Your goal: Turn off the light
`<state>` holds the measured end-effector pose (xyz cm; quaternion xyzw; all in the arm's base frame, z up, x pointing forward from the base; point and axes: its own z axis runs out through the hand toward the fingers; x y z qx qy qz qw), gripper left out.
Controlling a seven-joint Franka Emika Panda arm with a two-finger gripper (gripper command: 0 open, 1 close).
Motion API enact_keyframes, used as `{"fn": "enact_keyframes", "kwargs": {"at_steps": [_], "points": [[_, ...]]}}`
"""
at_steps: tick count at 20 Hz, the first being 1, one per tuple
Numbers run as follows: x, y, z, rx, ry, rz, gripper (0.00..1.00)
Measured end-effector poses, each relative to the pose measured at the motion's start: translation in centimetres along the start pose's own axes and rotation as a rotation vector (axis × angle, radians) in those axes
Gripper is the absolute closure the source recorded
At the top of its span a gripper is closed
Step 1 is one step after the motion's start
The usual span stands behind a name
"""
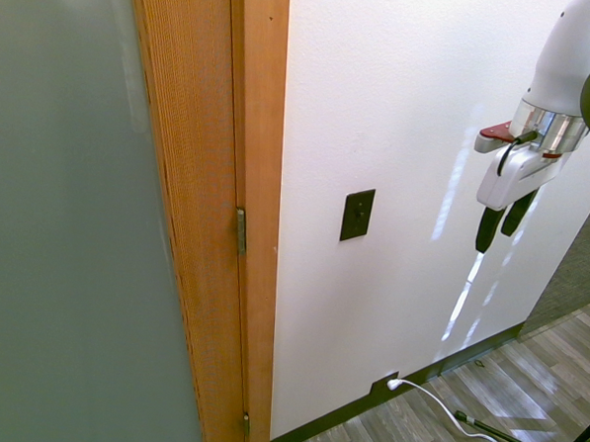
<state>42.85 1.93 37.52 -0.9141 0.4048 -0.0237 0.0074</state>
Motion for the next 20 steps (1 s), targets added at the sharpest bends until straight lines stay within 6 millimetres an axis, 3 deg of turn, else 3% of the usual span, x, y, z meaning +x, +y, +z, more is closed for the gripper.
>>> {"fn": "enact_keyframes", "kwargs": {"at_steps": [4, 8, 12, 17, 18, 20], "points": [[-0.2, -1.2, 0.4, 0.039, 0.028, -0.004, 0.0], [-0.9, -6.1, 4.0, 0.157, 0.107, 0.026, 0.0], [0.8, -10.2, 7.3, 0.251, 0.181, 0.085, 0.0], [3.0, -12.2, 5.9, 0.305, 0.294, 0.159, 0.0], [3.3, -12.5, 5.6, 0.305, 0.314, 0.173, 1.0], [3.5, -13.0, 5.8, 0.299, 0.334, 0.183, 1.0]]}}
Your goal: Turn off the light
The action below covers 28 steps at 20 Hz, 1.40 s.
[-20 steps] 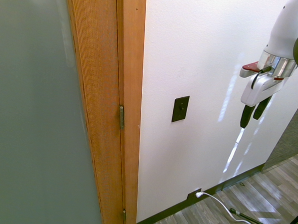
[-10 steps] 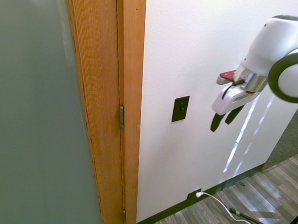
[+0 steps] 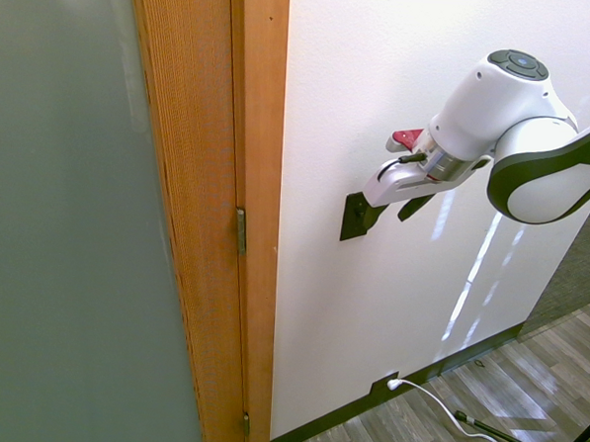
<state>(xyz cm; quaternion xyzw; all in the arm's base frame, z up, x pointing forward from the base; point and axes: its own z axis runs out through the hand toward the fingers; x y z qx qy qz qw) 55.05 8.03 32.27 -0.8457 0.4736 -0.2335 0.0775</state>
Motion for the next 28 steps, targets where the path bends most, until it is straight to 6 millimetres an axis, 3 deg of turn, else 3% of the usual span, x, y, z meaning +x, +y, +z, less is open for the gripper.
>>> {"fn": "enact_keyframes", "kwargs": {"at_steps": [4, 21, 28], "points": [[-0.8, -0.5, 1.3, -0.007, 0.033, 0.002, 1.0], [-0.4, -2.8, 4.3, 0.025, 0.101, 0.019, 1.0], [-0.2, -2.6, 5.2, 0.026, 0.104, 0.032, 1.0]]}}
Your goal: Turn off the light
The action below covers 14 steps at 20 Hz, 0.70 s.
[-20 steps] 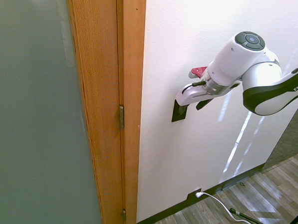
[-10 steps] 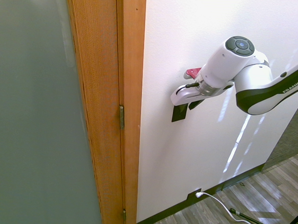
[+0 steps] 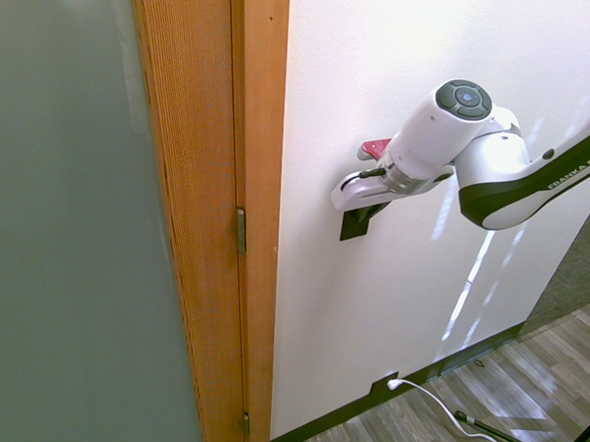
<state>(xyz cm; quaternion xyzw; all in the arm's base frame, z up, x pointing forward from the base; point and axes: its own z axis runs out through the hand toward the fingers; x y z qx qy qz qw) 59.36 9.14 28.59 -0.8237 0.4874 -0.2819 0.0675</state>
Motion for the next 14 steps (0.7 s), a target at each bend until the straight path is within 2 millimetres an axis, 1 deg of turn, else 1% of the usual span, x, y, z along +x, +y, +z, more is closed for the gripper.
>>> {"fn": "enact_keyframes", "kwargs": {"at_steps": [6, 9, 10, 14], "points": [[-0.2, 0.2, 0.4, -0.001, -0.005, -0.002, 1.0], [-0.8, 0.7, 2.2, -0.022, -0.016, -0.008, 1.0], [-0.8, 0.6, 2.3, -0.021, -0.017, -0.007, 0.0], [-0.6, 1.0, 2.2, 0.005, -0.039, -0.002, 0.0]]}}
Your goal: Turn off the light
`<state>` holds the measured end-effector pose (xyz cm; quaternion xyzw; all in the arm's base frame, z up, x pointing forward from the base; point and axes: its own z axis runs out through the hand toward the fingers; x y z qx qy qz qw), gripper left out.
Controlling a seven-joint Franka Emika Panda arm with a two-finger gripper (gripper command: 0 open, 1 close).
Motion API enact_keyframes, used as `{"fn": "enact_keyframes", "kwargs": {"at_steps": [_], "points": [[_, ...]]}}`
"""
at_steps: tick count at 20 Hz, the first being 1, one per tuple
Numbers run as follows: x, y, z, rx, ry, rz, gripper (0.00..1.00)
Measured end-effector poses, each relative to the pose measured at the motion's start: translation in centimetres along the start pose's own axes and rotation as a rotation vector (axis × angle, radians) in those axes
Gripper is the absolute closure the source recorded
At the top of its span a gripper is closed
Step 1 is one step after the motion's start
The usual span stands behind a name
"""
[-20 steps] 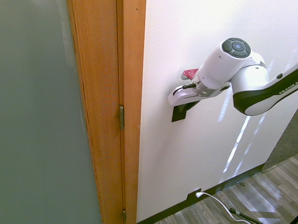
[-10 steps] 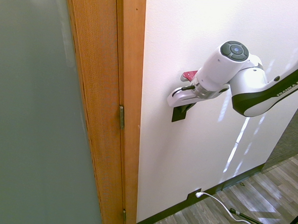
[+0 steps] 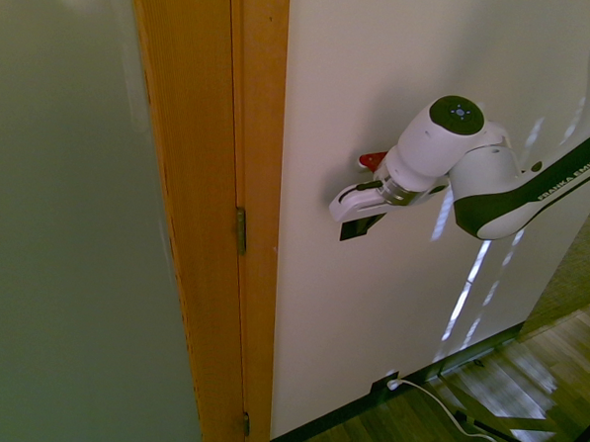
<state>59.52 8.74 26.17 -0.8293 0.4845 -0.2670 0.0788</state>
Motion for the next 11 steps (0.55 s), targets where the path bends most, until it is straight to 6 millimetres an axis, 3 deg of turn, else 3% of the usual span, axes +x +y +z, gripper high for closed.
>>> {"fn": "enact_keyframes", "kwargs": {"at_steps": [6, 11], "points": [[0.2, 0.3, 0.0, 0.011, -0.01, -0.005, 0.0], [-1.5, 1.1, 0.4, -0.006, -0.039, -0.021, 0.0]]}}
